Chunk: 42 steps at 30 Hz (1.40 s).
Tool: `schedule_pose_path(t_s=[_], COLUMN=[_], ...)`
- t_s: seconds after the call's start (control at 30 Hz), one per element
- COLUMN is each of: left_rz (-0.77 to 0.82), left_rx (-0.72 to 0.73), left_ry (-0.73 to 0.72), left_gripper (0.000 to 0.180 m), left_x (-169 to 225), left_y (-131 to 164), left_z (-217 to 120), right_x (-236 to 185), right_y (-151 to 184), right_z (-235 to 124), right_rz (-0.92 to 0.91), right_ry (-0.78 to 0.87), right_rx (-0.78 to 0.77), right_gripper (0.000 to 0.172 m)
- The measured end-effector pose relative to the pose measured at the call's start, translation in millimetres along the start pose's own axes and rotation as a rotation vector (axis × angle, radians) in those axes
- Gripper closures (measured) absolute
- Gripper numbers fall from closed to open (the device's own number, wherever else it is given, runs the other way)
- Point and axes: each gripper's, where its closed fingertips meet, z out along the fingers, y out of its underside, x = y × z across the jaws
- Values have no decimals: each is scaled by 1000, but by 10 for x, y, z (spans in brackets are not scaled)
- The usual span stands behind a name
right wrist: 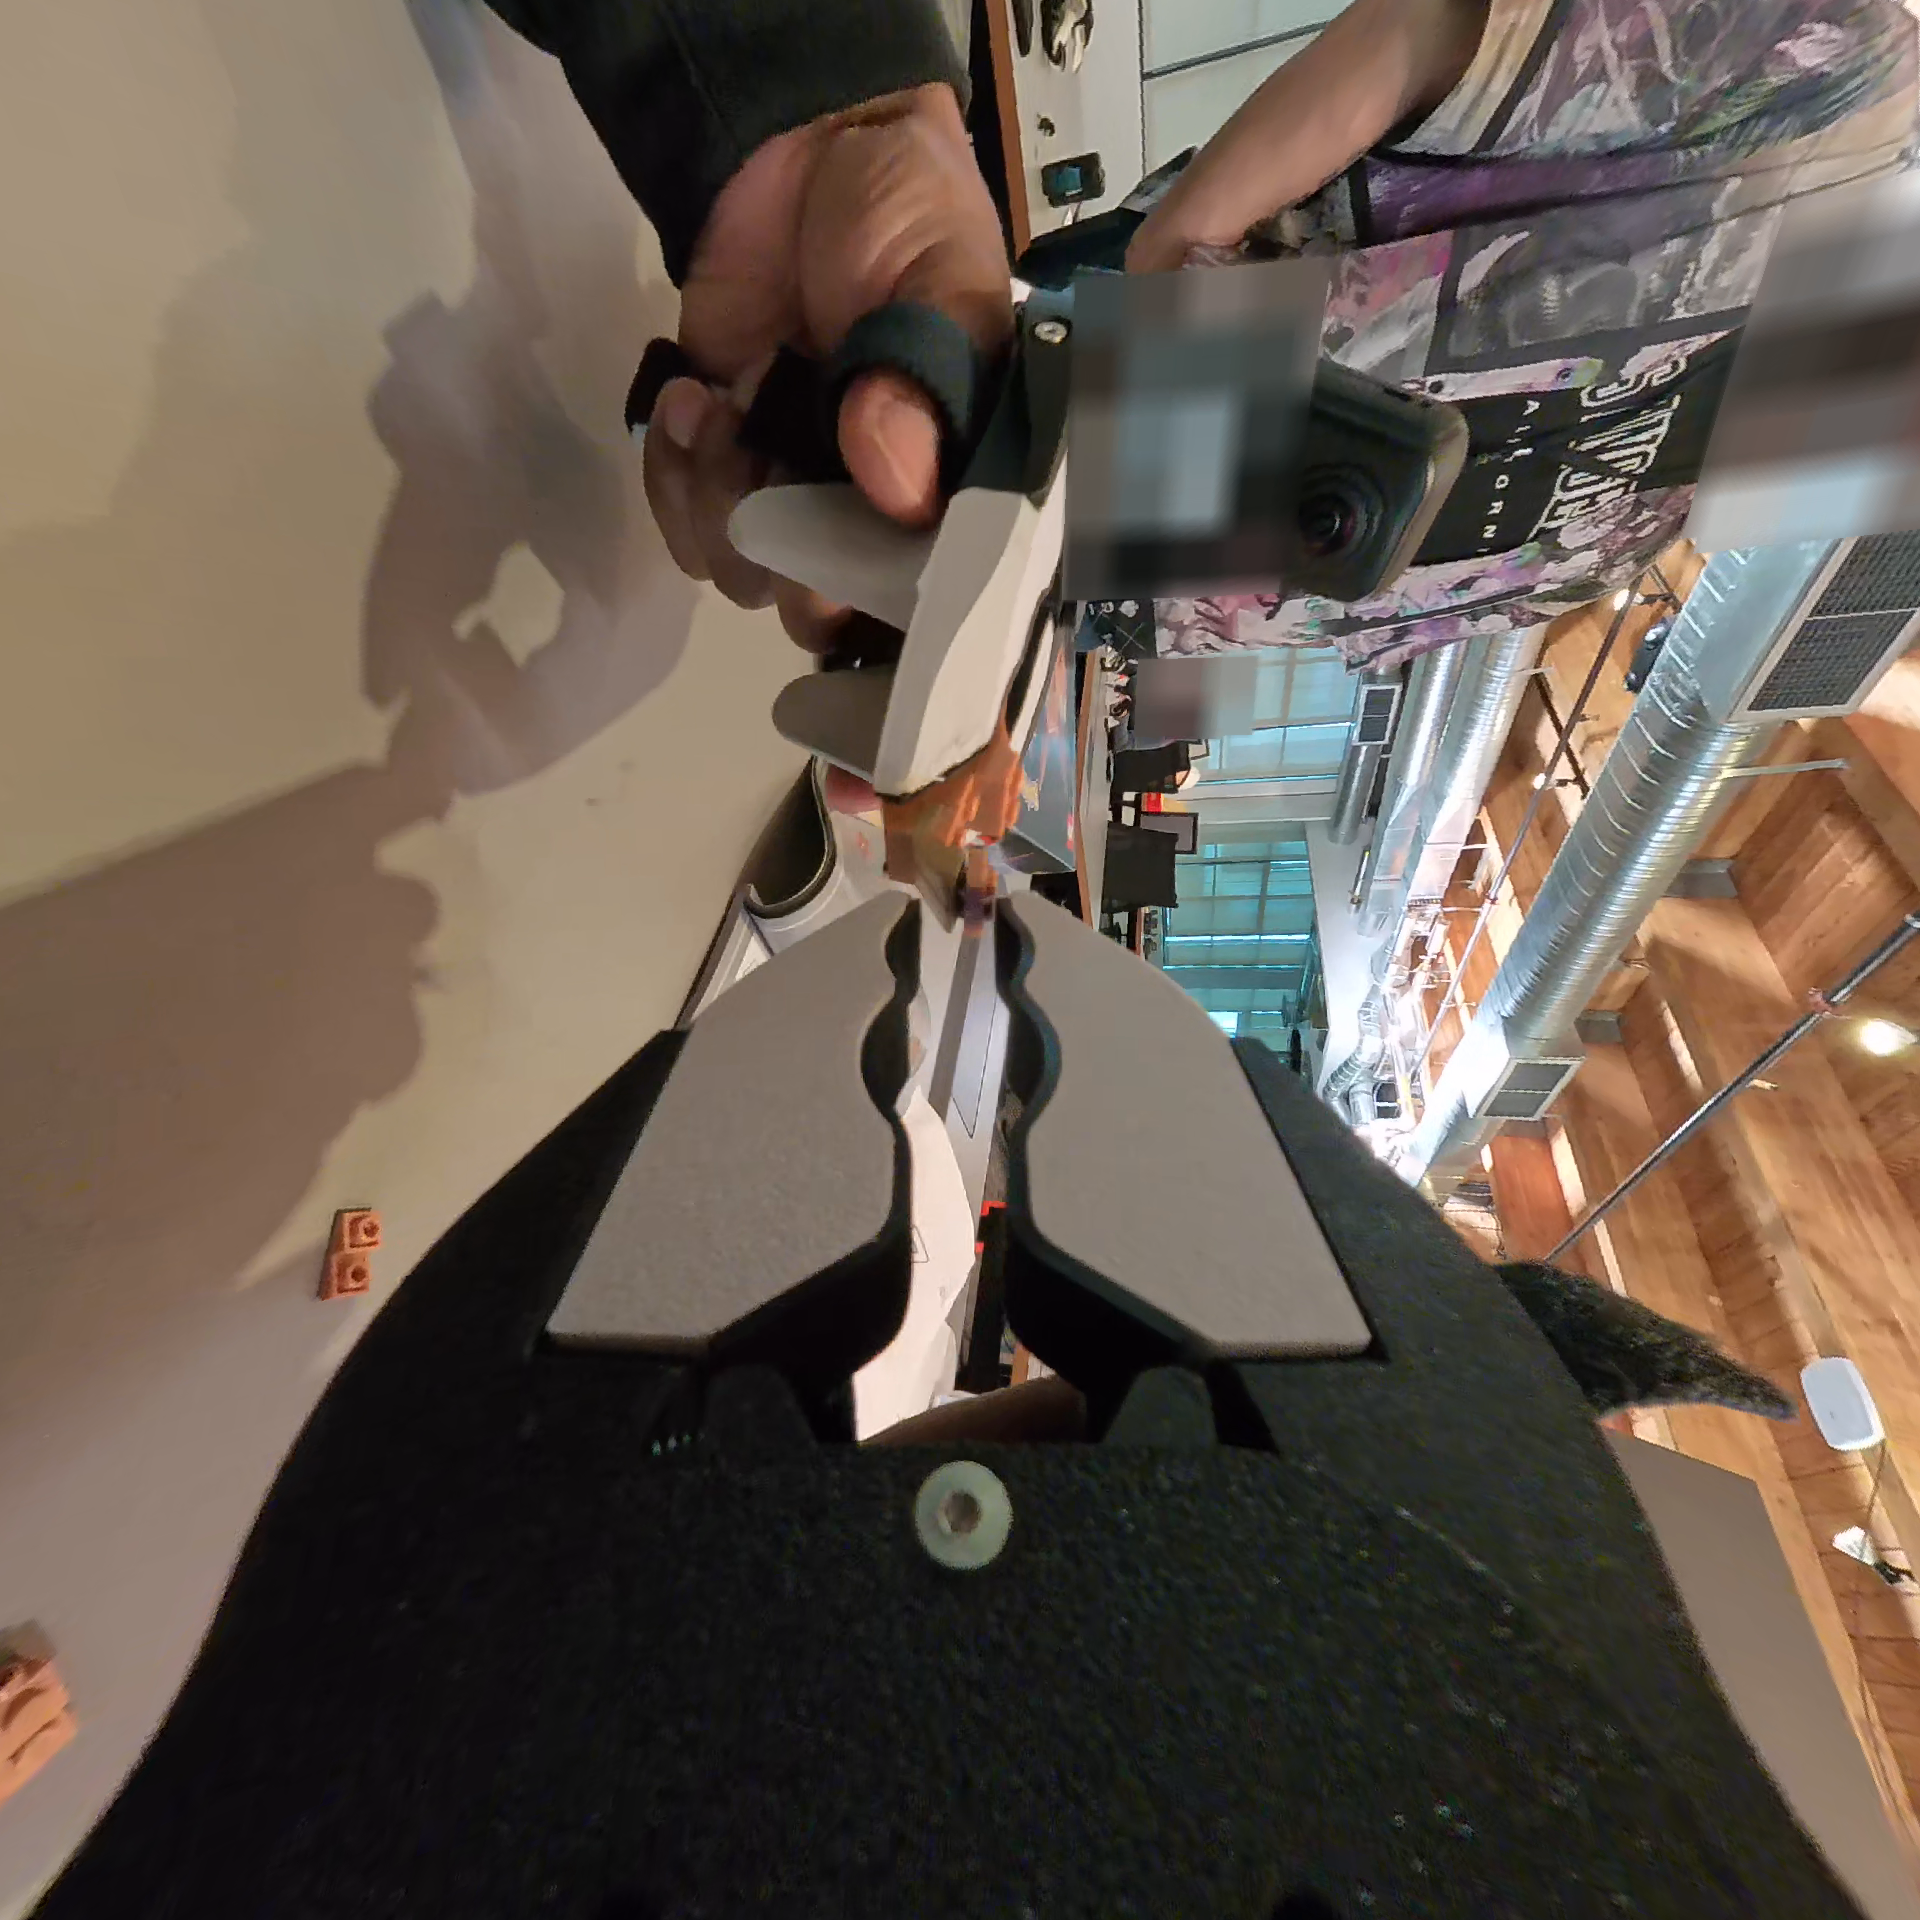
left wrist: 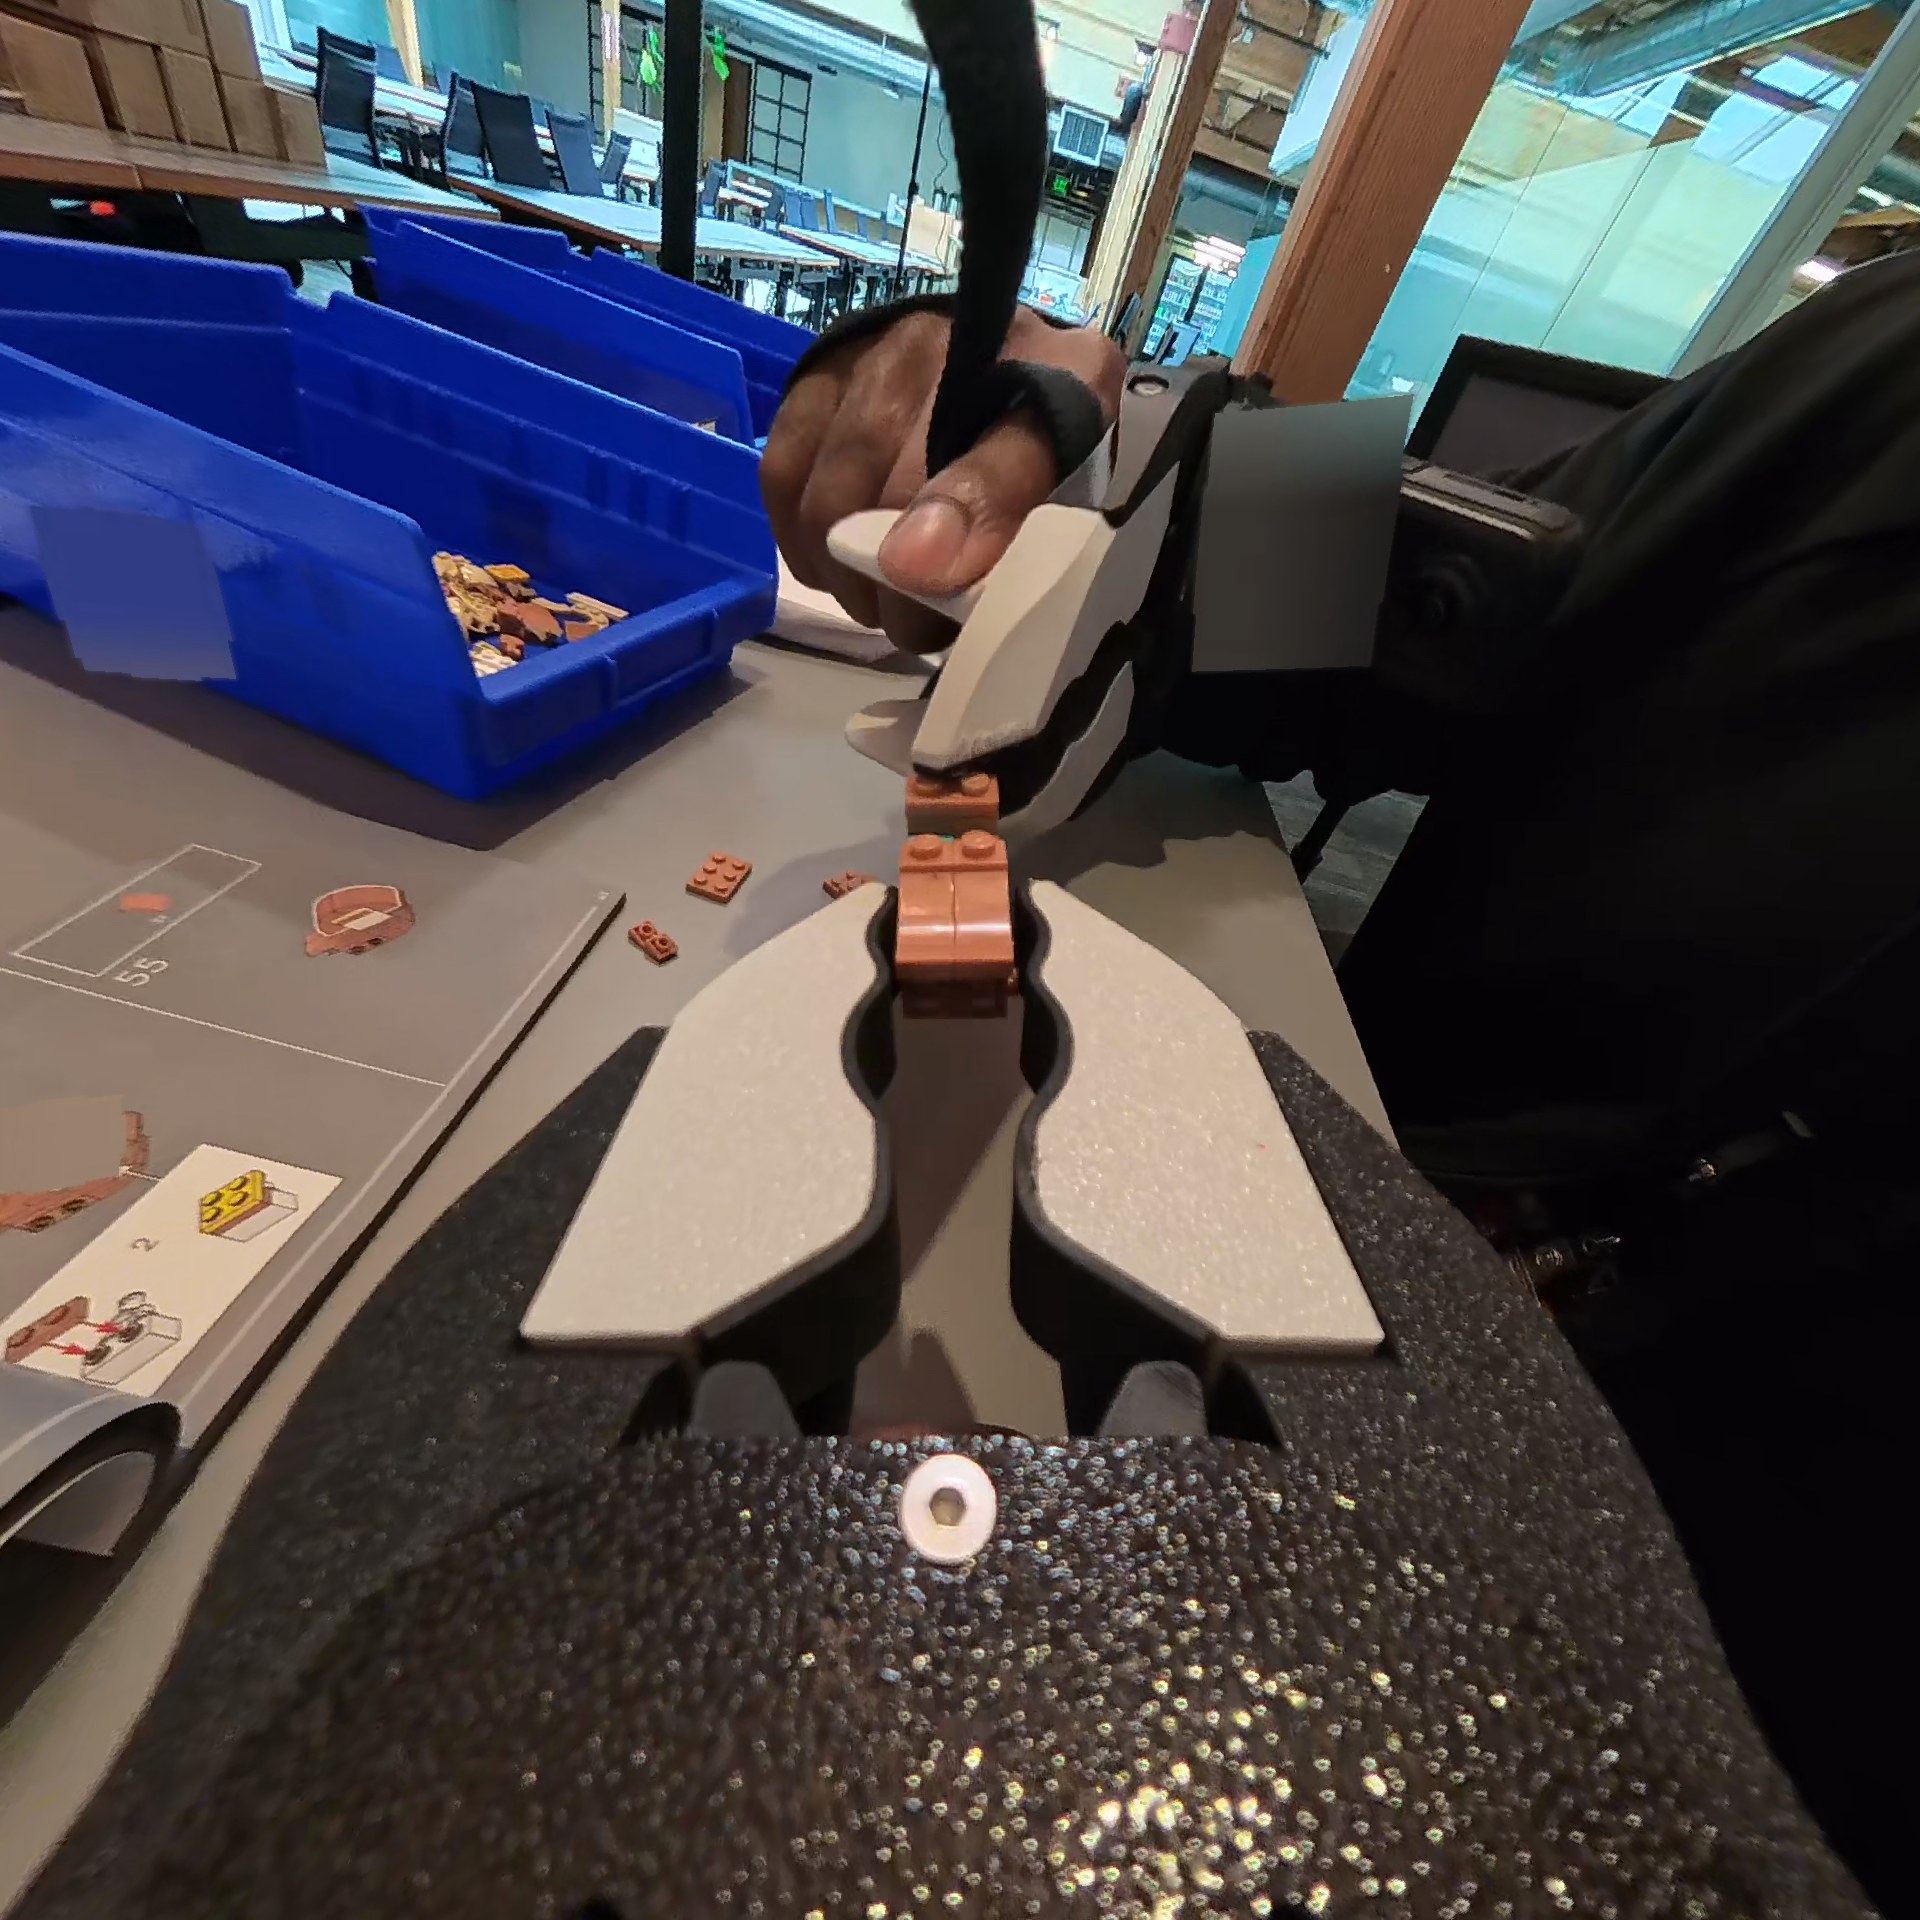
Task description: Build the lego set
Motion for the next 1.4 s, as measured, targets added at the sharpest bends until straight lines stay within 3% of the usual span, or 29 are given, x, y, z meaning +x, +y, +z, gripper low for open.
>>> schedule_pose_path(t_s=[0.33, 0.5, 1.4], left_rz=[21, 24, 40], left_rx=[6, 12, 129], left_ry=[22, 31, 74], left_gripper=[161, 161, 161], left_x=[43, 60, 102], left_y=[-27, -35, -168], left_z=[-35, -41, -33], right_x=[61, 52, 140], right_y=[-75, -102, -124], right_z=[4, 27, -7], right_rz=[-14, -29, -3], right_ry=[25, 23, 33], right_rx=[28, 32, 41], right_gripper=[151, 160, 161])
